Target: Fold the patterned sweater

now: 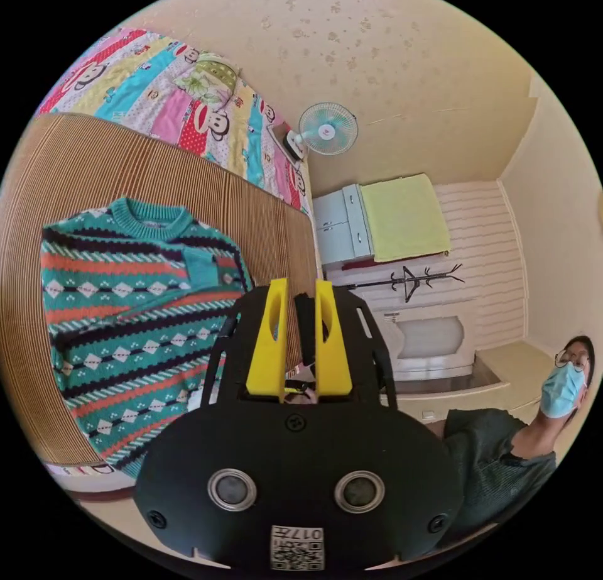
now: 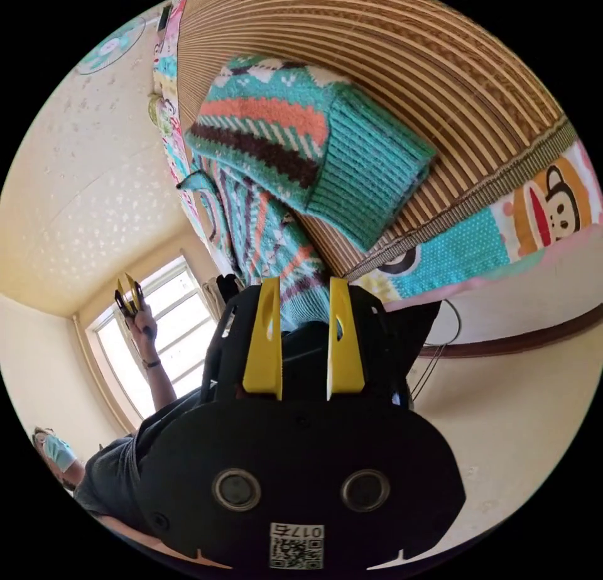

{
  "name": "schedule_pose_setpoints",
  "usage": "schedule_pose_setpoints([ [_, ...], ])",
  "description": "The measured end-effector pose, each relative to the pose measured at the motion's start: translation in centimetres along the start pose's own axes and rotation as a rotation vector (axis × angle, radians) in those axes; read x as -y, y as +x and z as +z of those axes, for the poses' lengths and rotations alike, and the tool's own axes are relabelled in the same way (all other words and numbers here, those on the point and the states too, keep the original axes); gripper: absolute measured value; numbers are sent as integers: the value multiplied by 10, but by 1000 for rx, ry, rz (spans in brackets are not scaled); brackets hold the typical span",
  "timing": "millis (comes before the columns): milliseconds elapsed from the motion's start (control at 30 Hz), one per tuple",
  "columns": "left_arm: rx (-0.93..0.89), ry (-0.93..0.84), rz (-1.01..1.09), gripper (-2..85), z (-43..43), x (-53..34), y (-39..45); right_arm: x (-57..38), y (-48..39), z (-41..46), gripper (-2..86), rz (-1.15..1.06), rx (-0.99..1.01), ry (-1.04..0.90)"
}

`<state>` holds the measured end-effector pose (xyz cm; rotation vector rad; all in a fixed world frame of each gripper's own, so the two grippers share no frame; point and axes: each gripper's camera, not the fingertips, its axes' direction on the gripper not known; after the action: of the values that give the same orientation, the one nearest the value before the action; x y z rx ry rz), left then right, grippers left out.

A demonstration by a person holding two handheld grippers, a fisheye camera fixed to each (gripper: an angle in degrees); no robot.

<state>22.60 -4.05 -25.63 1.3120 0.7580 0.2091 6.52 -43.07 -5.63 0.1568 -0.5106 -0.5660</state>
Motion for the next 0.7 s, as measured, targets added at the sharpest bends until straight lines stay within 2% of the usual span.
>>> schedule_pose_setpoints([
  [33,20,-45,-51,73,12,-17,-16,-1,-22,-1,100,-131,-228,-23],
  [67,30,-69,-102,74,19,-35,-33,-2,-33,1,100,-189,-348,-38],
  [100,30,-75,-129,74,22,-45,-41,-5,-48,7,104,-263,-554,-45],
  [133,22,-81,-181,74,24,-62,-56,-5,-56,12,112,-290,-675,-31],
  [167,9,-78,-232,74,26,-80,-70,-5,-57,14,118,-301,-701,-32],
  [300,58,-26,-341,68,25,-125,-92,12,-45,32,131,-341,-707,-132],
  [433,45,16,-356,66,42,-155,-92,25,-35,39,90,-350,-803,-212],
  [500,64,-28,-337,67,58,-159,-88,31,-29,35,79,-331,-791,-269],
  [567,177,-137,-254,68,84,-157,-73,33,-23,28,65,-315,-781,-294],
  [667,274,-268,-123,69,116,-155,-52,29,-12,6,41,-321,-565,-300],
  [700,282,-281,-99,70,121,-155,-48,26,-8,-6,37,-324,-368,-300],
])
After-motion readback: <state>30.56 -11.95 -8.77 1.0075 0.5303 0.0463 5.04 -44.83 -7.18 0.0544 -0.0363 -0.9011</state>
